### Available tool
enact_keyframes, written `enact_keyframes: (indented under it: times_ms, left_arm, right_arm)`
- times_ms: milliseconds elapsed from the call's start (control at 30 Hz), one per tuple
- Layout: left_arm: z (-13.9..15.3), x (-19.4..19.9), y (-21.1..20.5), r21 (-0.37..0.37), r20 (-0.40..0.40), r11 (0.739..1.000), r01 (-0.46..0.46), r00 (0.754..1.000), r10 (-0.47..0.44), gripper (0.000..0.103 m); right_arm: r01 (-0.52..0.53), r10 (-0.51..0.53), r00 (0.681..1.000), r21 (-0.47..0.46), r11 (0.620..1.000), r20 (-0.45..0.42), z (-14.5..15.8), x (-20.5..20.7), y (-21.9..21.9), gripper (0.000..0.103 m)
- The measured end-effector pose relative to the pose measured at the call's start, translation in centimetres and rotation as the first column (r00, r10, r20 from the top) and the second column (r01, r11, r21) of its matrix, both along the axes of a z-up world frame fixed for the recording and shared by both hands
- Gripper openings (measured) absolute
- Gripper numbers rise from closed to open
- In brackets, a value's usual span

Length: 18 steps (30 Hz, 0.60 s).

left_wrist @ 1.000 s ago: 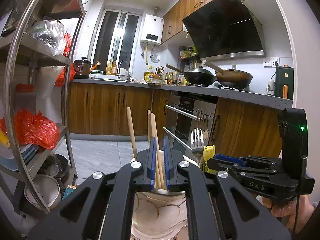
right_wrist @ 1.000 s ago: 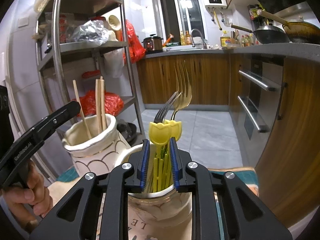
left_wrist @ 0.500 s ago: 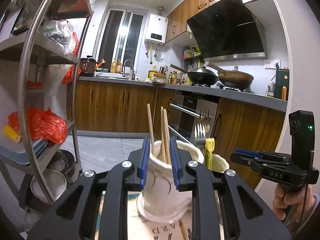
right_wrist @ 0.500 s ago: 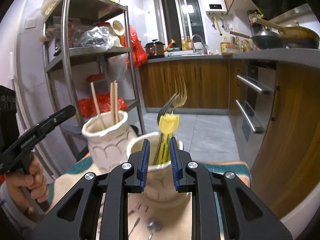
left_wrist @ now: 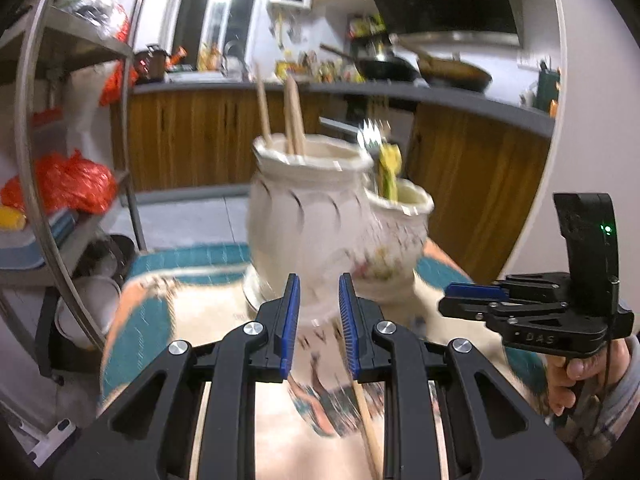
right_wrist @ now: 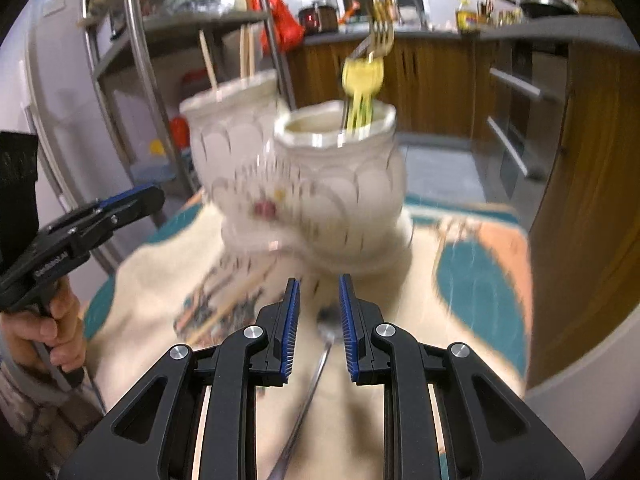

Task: Organize utensils
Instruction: 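Withdraw both open tools back over the table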

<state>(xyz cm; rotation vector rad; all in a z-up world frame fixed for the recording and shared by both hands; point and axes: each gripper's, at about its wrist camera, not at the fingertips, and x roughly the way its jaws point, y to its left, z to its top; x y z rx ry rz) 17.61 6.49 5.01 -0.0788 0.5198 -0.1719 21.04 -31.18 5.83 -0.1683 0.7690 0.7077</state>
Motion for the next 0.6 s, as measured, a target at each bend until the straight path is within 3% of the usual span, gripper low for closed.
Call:
enact_keyframes:
  times_ms: [167,333,600]
  left_arm:
    - [-2.0,0.6,-1.2,0.020,-0.092,0.999,0.036,0.995,-0.034,0.020]
    - [-4.4,1.6,-2.3,0.045,-0.222,0.996,0.079,0.973,-0.067,0.020]
    - [-5.7,1.8,-3.0,0.076,-0.283,0.992,0.103,0.956,-0.077,0.020]
  right_arm:
    - [-0.010,0.009,0.999,-0.018,1.000,-0.035,-1.2,-1.0,-0.2,0.022]
    - [-0.022,0.017,0.997,-0.064,0.998,-0.077,-2.2,-1.4,0.0,0.022]
    - [-0.017,0.010,0.996,-0.069,0.997,-0.092,-2.3,-1.6,-0.1,0.022]
